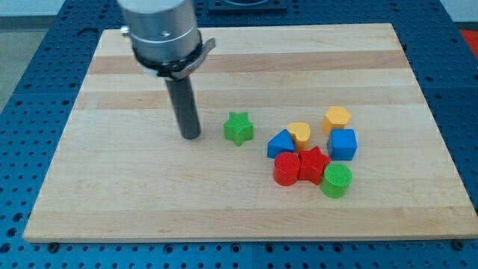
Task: Move your arm towards the red circle
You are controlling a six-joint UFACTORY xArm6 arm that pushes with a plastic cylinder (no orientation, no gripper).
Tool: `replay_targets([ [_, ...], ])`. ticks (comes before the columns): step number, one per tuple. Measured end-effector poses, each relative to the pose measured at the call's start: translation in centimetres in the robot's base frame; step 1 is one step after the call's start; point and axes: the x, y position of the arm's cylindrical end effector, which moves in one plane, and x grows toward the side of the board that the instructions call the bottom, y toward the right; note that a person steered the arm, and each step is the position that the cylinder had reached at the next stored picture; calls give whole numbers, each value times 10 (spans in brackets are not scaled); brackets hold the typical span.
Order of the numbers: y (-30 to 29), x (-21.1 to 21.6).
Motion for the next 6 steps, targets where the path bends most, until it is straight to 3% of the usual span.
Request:
replay_targets([
  [2, 77, -4],
  [4, 22, 16],
  [6, 11, 92],
])
